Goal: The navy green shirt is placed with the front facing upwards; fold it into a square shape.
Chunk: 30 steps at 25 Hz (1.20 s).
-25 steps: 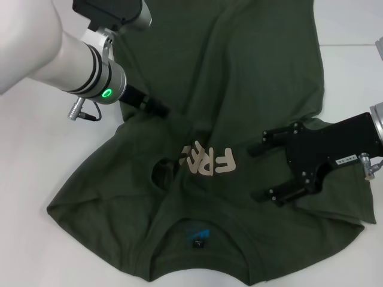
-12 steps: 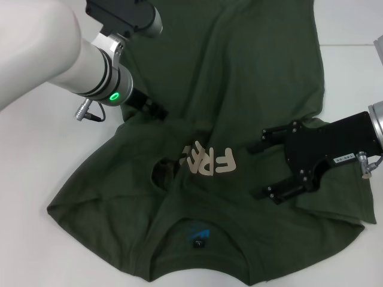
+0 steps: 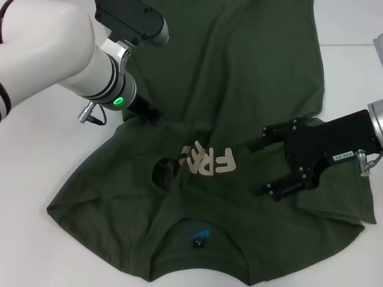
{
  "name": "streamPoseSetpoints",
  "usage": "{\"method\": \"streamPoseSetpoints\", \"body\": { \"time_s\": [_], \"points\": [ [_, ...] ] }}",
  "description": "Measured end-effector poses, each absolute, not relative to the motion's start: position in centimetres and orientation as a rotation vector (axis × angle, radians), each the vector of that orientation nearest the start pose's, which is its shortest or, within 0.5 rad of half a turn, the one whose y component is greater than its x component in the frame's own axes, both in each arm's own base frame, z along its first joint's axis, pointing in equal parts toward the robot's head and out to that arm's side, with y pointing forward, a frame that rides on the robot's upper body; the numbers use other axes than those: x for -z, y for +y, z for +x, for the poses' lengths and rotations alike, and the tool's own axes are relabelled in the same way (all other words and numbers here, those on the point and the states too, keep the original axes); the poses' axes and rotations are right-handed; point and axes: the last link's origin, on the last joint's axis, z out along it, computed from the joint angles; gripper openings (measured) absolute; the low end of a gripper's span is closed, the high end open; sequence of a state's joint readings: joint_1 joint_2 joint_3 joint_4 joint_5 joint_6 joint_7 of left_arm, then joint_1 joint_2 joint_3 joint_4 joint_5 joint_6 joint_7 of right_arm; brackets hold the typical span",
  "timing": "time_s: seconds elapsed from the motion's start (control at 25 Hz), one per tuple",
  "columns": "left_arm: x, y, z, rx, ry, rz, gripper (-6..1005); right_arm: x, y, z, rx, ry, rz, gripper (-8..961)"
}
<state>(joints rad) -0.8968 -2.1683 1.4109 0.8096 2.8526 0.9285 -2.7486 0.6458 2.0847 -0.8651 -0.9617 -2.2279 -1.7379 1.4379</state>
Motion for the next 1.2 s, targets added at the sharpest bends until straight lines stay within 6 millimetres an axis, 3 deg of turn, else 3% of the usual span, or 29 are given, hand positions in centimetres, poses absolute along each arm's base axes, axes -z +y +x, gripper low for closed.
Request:
{"method": "streamPoseSetpoints", "body": {
  "time_s": [0.04, 0.48, 0.8, 1.2],
  "points": [
    [7.2, 43.3, -16.4, -0.393, -0.791, -2.317, 169, -1.1, 34.2, 20.3, -0.256, 0.114, -3.082, 883],
    [6.9, 43.5, -16.5, -0.384, -0.783, -2.308, 41, -1.1, 34.3, 20.3, -0.257, 0.104, -3.079, 884],
    [4.9, 44.7, -16.9, -0.319, -0.795, -2.25, 42, -1.1, 34.3, 20.3, -0.258, 0.105, -3.078, 882],
    [3.8, 44.4, -18.6, -0.331, -0.862, -2.219, 42, -1.1, 34.3, 20.3, -0.258, 0.107, -3.078, 883]
  ]
}}
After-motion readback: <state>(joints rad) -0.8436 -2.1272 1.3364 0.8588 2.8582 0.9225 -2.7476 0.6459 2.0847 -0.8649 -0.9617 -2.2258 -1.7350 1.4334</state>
